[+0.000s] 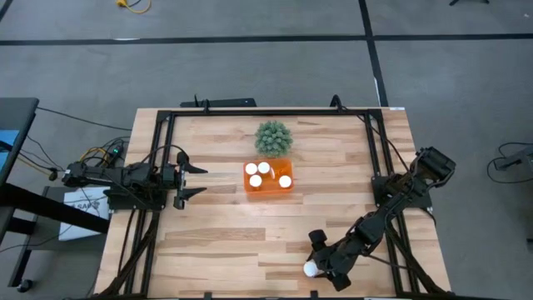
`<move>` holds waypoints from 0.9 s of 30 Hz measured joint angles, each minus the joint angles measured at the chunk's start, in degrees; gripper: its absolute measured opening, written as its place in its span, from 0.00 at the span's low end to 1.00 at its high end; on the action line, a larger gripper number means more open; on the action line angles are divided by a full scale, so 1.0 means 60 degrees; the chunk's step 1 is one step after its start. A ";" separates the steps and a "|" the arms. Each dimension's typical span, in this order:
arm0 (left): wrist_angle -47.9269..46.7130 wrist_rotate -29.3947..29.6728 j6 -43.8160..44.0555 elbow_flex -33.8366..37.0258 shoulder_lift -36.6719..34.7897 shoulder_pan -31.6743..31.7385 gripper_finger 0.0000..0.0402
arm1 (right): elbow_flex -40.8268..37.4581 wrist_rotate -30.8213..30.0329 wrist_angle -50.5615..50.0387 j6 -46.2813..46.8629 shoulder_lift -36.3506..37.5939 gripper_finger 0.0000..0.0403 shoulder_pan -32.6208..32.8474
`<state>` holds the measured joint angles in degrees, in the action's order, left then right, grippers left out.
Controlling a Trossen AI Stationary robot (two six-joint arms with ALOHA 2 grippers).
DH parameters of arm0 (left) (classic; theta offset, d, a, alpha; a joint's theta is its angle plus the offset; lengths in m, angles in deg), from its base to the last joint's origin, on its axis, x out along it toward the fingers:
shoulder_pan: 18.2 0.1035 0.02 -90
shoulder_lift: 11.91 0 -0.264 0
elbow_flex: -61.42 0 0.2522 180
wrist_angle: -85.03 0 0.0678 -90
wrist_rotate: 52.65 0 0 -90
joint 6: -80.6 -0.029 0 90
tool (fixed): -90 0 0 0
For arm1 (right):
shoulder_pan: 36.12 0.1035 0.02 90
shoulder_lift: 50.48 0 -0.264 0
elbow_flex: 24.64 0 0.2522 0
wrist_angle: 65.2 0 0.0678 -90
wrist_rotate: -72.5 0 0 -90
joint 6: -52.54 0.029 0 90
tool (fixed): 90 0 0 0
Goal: Pick and place pill bottles into a basket
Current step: Put the orange pill bottle into the orange bin
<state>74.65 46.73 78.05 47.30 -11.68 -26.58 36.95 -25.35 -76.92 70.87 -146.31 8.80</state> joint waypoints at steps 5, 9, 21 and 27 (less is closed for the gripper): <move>0.0000 0.0000 -0.0003 0.0001 -0.0001 0.0001 0.65 | 0.0000 0.0093 -0.0025 -0.0128 -0.0004 0.61 -0.0051; 0.0000 0.0000 -0.0004 0.0001 -0.0001 0.0003 0.65 | 0.0000 0.0090 -0.0041 -0.0160 -0.0004 0.55 -0.0079; 0.0000 0.0002 -0.0003 0.0000 0.0002 -0.0001 0.65 | 0.0000 0.0081 -0.0018 -0.0764 -0.0004 0.48 -0.0417; 0.0000 0.0003 -0.0004 -0.0002 -0.0001 0.0000 0.65 | 0.0000 0.0097 0.0006 -0.1252 0.0002 0.46 -0.0914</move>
<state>74.65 46.75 78.03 47.29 -11.68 -26.58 36.95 -24.76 -76.89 63.36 -146.30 3.32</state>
